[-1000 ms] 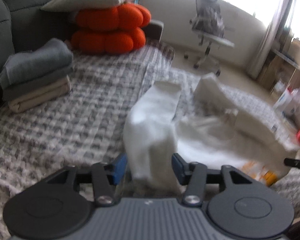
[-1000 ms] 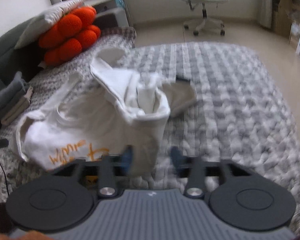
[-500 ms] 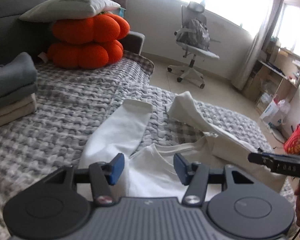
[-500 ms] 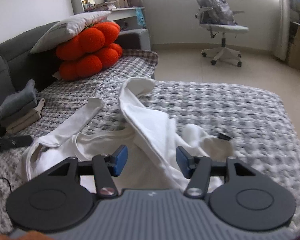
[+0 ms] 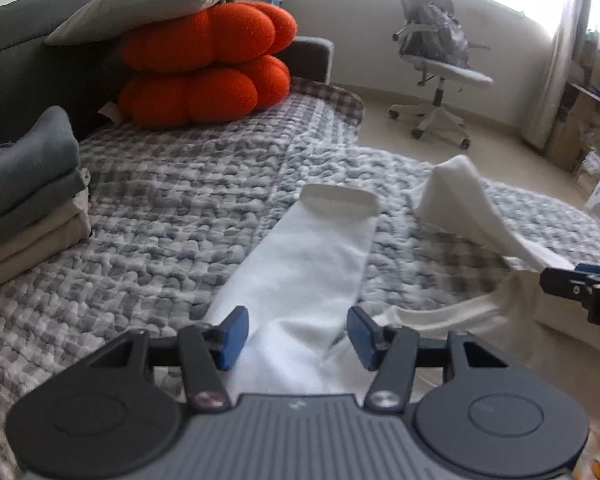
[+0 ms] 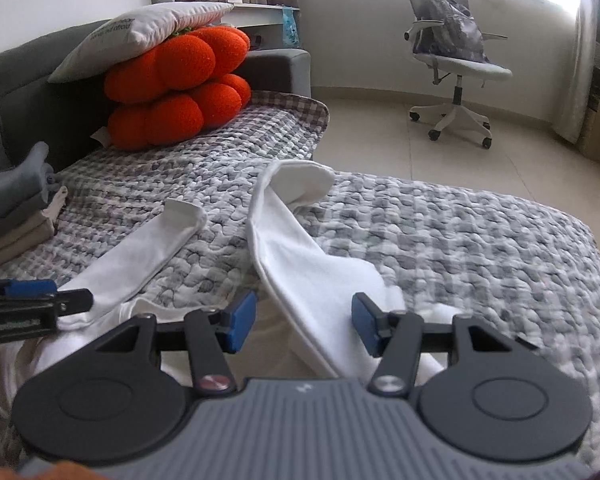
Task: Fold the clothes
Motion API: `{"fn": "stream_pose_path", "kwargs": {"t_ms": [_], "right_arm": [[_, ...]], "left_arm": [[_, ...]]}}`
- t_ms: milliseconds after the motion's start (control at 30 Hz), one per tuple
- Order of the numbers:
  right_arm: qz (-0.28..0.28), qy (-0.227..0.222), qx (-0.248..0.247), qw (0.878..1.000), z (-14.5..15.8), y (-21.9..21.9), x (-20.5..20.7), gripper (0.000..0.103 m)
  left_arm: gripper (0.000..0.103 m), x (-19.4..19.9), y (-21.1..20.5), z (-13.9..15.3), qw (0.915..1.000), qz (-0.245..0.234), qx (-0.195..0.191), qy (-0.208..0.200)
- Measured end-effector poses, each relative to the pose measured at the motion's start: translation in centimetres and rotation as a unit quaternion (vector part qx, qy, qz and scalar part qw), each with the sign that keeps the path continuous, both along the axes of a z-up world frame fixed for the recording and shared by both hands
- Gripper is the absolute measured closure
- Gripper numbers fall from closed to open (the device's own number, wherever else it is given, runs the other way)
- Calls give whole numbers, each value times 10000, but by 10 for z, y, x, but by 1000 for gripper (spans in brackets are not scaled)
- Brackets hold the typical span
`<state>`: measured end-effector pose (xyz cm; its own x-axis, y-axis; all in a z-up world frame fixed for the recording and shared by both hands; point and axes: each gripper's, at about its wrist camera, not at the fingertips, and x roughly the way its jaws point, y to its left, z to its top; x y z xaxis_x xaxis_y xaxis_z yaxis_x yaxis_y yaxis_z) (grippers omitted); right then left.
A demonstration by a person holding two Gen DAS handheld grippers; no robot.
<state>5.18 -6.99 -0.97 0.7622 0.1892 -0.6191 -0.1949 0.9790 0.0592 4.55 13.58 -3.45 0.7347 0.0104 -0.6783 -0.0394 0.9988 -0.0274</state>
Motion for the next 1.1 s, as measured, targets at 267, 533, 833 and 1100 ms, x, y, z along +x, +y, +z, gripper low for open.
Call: {"fn": "stream_pose_path", "kwargs": {"t_ms": [267, 533, 833, 1100], "right_arm": [[-10, -6, -180, 9998, -16, 19, 25, 52], [-199, -109, 49, 9997, -27, 16, 39, 92], [-454, -708, -151, 9963, -8, 3, 24, 100], [-885, -1059, -134, 9903, 17, -35, -1, 100]], "left_arm": [[61, 27, 0, -16, 9997, 203, 103, 68], [103, 30, 11, -17, 9990, 405, -163, -97], [103, 12, 34, 2, 9949, 845, -45, -541], [103, -14, 72, 15, 9896, 1289, 54, -641]]}}
